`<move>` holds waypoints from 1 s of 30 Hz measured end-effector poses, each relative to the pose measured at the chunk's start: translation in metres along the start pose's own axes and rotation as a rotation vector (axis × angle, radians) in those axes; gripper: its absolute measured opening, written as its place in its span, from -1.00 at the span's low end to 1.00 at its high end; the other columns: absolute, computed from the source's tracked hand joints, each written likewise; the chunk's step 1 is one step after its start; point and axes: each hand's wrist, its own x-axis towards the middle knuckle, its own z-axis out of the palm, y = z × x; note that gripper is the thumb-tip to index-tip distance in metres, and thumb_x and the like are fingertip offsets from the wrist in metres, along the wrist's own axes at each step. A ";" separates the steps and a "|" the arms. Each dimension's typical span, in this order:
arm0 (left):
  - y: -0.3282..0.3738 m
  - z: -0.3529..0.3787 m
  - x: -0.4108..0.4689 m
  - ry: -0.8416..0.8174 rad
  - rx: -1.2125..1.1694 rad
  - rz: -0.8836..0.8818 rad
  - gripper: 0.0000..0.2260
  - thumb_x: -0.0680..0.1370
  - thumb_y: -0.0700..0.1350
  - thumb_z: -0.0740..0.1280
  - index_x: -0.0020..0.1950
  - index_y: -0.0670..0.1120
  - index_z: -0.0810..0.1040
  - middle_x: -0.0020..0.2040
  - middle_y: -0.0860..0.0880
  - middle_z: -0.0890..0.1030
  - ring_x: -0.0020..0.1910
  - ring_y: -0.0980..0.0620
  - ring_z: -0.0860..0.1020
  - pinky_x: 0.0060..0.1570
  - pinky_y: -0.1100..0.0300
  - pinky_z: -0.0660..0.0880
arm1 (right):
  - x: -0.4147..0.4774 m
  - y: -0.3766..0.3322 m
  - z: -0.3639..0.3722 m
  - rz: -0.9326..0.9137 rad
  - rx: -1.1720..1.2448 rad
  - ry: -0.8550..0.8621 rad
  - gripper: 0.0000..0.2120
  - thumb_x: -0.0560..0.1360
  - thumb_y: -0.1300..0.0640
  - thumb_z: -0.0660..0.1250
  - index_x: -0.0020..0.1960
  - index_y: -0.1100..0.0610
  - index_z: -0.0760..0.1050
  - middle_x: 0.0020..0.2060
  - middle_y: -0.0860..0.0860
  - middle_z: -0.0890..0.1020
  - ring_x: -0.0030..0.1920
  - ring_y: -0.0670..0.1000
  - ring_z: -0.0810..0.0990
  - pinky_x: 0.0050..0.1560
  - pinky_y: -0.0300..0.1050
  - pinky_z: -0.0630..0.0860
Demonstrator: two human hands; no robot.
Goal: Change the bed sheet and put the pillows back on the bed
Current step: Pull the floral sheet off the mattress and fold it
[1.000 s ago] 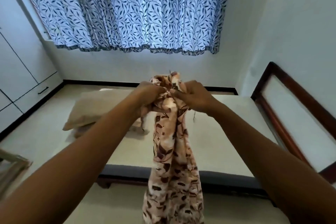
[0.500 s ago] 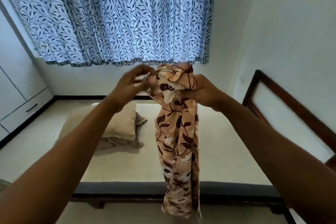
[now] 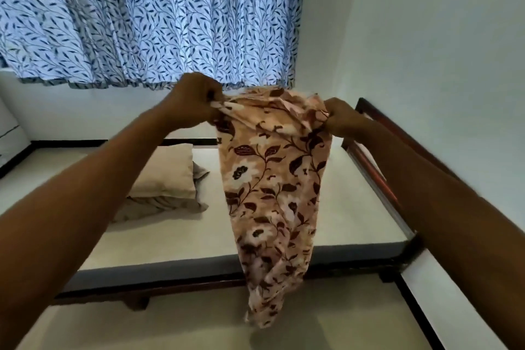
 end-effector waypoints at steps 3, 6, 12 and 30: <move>0.015 -0.011 -0.017 0.060 -0.130 0.062 -0.78 0.23 0.01 0.56 -0.32 0.03 0.54 -0.33 -0.11 0.59 -0.36 0.02 0.46 -0.30 0.10 0.42 | -0.018 -0.011 0.012 0.022 0.176 0.219 -0.73 0.31 0.00 0.42 -0.11 0.19 0.64 -0.20 0.11 0.68 -0.18 0.05 0.62 -0.19 -0.05 0.52; 0.015 -0.026 -0.028 0.103 -0.245 0.031 -0.76 0.19 0.00 0.57 -0.30 -0.04 0.57 -0.29 -0.23 0.60 -0.37 0.01 0.43 -0.31 0.13 0.35 | -0.030 -0.020 0.022 0.009 0.215 0.044 -0.84 0.23 0.06 0.43 -0.23 0.12 0.61 -0.31 0.03 0.63 -0.25 -0.02 0.57 -0.18 -0.08 0.52; 0.023 -0.050 -0.036 0.103 -0.287 0.170 -0.85 0.36 -0.21 0.53 -0.24 -0.19 0.58 -0.41 -0.04 0.54 -0.43 0.31 0.54 -0.38 0.38 0.43 | -0.025 -0.048 0.028 -0.086 0.095 0.042 -0.86 0.38 0.17 0.50 -0.21 0.13 0.53 -0.25 0.05 0.57 -0.14 -0.03 0.52 -0.16 -0.16 0.39; -0.055 -0.028 -0.071 0.208 -0.345 -0.106 -0.73 0.33 -0.38 0.43 -0.31 -0.05 0.46 -0.33 -0.03 0.53 -0.38 0.27 0.56 -0.38 0.27 0.56 | -0.001 -0.080 0.123 -0.074 0.593 -0.024 -0.92 0.38 0.33 0.32 -0.23 0.23 0.59 -0.40 -0.15 0.59 -0.34 -0.17 0.53 -0.28 -0.20 0.44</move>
